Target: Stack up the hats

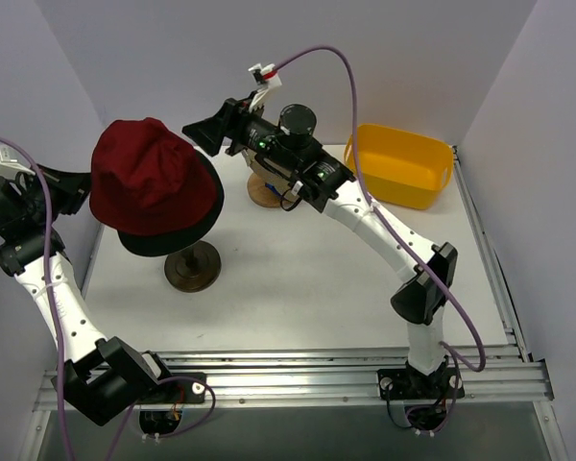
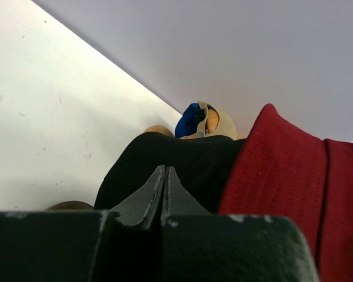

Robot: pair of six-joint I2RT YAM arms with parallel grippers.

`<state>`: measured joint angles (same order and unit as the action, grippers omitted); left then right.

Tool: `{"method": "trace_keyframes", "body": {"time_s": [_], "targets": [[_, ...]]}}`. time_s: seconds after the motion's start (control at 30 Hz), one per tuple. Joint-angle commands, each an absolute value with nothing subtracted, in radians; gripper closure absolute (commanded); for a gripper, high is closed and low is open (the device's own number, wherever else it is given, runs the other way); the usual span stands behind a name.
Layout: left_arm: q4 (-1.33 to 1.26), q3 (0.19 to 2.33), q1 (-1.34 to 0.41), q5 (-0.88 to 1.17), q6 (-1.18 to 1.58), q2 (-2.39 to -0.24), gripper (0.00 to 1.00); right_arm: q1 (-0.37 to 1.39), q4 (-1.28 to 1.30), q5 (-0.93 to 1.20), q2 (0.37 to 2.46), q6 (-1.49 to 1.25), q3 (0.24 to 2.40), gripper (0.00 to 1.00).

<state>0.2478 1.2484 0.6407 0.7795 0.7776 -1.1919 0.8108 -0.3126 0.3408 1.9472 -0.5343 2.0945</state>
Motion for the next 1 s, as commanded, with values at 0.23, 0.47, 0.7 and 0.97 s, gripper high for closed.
{"method": "trace_keyframes", "body": {"time_s": [0.23, 0.47, 0.7, 0.97], "targets": [[0.33, 1.278, 0.621, 0.692, 0.678, -1.177, 0.98, 0.753, -0.523, 0.324, 1.701, -0.686, 1.716, 0.35], [0.333, 1.247, 0.606, 0.684, 0.643, -1.161, 0.98, 0.761, -0.561, 0.313, 1.686, -0.724, 1.623, 0.39], [0.278, 1.278, 0.666, 0.796, 0.797, -1.153, 0.65, 0.758, -0.632, 0.288, 1.603, -0.726, 1.447, 0.39], [0.271, 1.27, 0.733, 0.784, 0.848, -1.109, 0.52, 0.744, -0.678, 0.344, 1.591, -0.729, 1.379, 0.39]]}}
